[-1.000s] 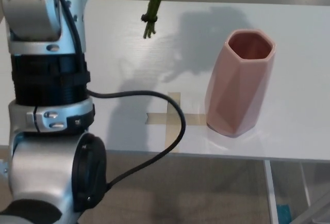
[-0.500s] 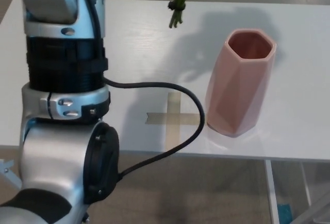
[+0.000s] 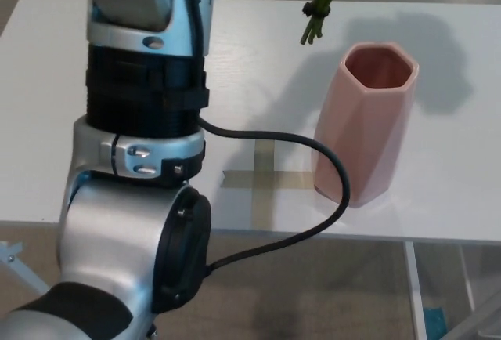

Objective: Use the left hand to pick up the rose and then lift and insert it into the pink vase.

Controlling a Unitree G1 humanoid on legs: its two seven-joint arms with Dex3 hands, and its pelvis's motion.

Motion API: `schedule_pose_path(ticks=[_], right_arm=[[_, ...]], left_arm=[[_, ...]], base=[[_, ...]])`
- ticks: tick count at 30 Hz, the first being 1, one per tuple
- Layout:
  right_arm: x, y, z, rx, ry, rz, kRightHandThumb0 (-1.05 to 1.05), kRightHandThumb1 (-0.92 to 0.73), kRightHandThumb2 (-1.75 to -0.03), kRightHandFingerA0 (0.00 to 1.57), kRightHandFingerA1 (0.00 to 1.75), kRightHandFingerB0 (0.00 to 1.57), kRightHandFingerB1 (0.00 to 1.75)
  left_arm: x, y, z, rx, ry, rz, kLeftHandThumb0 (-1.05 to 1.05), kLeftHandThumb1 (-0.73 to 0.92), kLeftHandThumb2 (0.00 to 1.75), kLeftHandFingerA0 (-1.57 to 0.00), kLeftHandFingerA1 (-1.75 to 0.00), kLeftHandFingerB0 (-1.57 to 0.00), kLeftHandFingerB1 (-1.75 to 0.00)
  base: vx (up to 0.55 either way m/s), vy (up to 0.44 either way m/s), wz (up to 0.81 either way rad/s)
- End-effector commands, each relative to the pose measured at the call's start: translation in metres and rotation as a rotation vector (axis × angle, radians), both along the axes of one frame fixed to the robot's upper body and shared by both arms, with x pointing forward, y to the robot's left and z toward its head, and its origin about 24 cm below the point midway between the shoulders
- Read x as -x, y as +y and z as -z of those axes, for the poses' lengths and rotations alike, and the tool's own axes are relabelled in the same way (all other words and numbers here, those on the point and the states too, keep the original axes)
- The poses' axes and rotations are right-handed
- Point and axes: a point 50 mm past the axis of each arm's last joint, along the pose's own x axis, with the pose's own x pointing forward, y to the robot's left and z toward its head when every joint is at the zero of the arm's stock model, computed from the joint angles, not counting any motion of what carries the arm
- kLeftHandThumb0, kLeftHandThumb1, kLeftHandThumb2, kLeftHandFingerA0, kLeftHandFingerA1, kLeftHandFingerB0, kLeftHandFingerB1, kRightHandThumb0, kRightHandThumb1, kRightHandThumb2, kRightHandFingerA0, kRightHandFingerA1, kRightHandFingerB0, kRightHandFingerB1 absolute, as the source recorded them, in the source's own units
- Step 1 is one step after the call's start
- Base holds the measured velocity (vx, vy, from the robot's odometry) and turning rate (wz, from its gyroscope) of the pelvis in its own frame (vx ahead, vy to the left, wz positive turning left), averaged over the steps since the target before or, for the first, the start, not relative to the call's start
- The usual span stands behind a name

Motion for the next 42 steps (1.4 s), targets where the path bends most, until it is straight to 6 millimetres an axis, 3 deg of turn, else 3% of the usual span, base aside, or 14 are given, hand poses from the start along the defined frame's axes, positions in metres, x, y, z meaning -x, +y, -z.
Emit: schedule_pose_path(ticks=[1,15,26,42], right_arm=[[0.003,0.000,0.002,-0.003,0.011,0.006,-0.34,-0.63,-0.59,0.65,0.43,0.55,0.39],[0.003,0.003,0.003,-0.006,0.015,-0.009,-0.34,-0.63,-0.59,0.65,0.43,0.55,0.39],[-0.001,0.007,0.002,-0.020,0.007,-0.011,-0.34,-0.63,-0.59,0.65,0.43,0.54,0.39],[-0.005,0.008,0.001,-0.006,0.008,-0.014,-0.33,-0.63,-0.59,0.66,0.43,0.54,0.39]], left_arm=[[0.007,-0.012,-0.011,0.022,-0.042,0.044,-0.17,0.82,0.65,-0.99,-1.45,-0.83,-0.88],[0.010,-0.028,-0.015,0.017,-0.056,0.088,-0.17,0.80,0.67,-0.99,-1.46,-0.81,-0.91],[0.012,-0.044,-0.014,0.133,0.053,0.175,-0.18,0.81,0.66,-1.02,-1.46,-0.81,-0.91],[0.008,-0.046,-0.007,0.191,0.083,0.223,-0.20,0.83,0.64,-1.05,-1.44,-0.86,-0.84]], base=[[0.00,0.000,0.00],[0.00,0.000,0.00],[0.00,0.000,0.00],[0.00,0.000,0.00]])
